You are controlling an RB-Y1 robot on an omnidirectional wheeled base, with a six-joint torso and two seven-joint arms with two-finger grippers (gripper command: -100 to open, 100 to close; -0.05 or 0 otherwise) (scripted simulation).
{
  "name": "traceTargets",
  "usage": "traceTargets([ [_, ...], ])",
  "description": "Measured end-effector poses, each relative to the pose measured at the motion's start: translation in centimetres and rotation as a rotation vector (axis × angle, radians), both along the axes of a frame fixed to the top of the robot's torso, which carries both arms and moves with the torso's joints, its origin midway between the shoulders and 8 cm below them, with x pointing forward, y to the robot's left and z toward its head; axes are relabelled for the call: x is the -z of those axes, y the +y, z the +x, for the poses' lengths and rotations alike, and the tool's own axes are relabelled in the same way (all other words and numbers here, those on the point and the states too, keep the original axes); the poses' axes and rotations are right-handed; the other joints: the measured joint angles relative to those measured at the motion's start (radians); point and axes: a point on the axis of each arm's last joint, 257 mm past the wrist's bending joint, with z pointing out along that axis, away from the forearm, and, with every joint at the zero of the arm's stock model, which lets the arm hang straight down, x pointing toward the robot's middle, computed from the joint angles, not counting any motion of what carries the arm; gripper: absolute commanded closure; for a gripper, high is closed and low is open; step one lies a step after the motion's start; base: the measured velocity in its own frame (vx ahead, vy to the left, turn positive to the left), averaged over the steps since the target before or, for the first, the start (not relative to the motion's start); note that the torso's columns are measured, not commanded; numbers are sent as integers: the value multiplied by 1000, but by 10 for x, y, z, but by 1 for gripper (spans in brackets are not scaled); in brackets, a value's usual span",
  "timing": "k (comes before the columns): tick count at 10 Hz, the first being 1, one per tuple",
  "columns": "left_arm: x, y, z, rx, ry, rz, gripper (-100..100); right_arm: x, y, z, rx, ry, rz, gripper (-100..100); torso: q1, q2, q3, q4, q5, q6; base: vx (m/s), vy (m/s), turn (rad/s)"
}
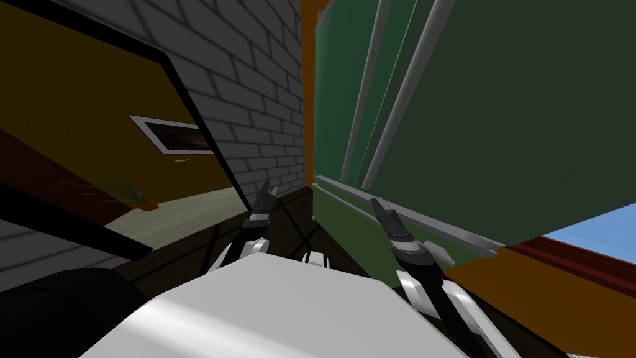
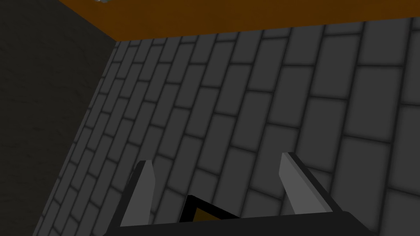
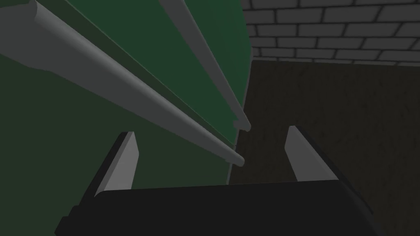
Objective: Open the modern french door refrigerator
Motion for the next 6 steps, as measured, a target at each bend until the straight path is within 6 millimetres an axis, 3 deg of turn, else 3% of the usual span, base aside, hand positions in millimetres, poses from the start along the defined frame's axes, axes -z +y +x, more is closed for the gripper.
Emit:
traceTargets([
  [6,0,0,0,0,0,0,0,17,-11,11,106,-11,-338,-100,1,0,0,0,0,0,85,68,-26],
])
